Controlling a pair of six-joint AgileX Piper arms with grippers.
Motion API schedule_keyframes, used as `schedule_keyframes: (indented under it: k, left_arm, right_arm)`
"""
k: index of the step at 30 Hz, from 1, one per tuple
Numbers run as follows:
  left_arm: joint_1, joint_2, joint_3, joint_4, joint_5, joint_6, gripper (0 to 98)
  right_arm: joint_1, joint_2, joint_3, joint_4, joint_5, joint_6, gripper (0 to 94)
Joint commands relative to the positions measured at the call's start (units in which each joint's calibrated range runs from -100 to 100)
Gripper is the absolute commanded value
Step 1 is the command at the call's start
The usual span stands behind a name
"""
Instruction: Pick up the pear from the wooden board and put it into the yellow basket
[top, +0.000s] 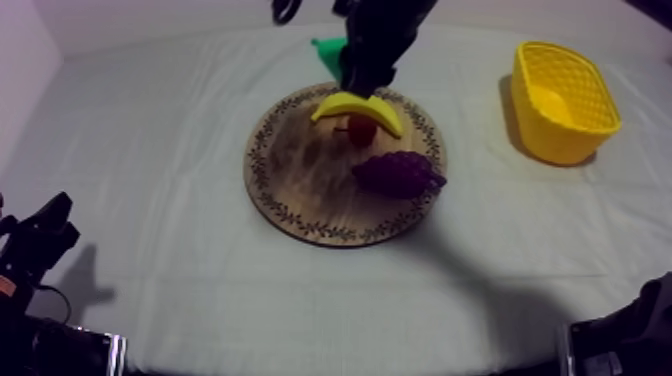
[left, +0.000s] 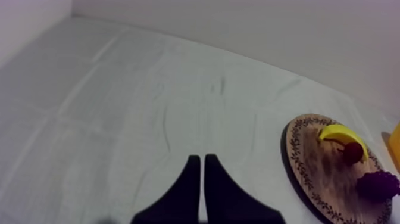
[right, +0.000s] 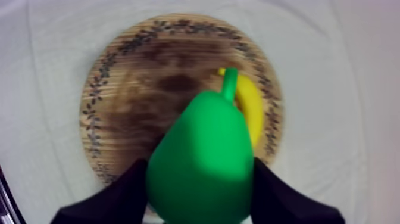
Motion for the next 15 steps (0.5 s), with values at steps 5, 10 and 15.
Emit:
schedule_keyframes:
  k: [5, 10, 15]
  left_arm:
    - [0.0, 0.0, 0.0, 0.01, 0.0, 0.0, 0.1]
    - [0.0, 0.0, 0.0, 0.01, 0.0, 0.0, 0.1]
    - [0.0, 0.0, 0.0, 0.01, 0.0, 0.0, 0.1]
  right_arm:
    - [5.7, -5.1, 0.3, 0.8, 1.8, -2.8, 37.5]
    - [11.5, -6.6, -0.2, 1.2, 3.4, -5.7, 37.6]
    - [18.2, -6.5, -1.3, 1.0, 4.7, -7.2, 38.6]
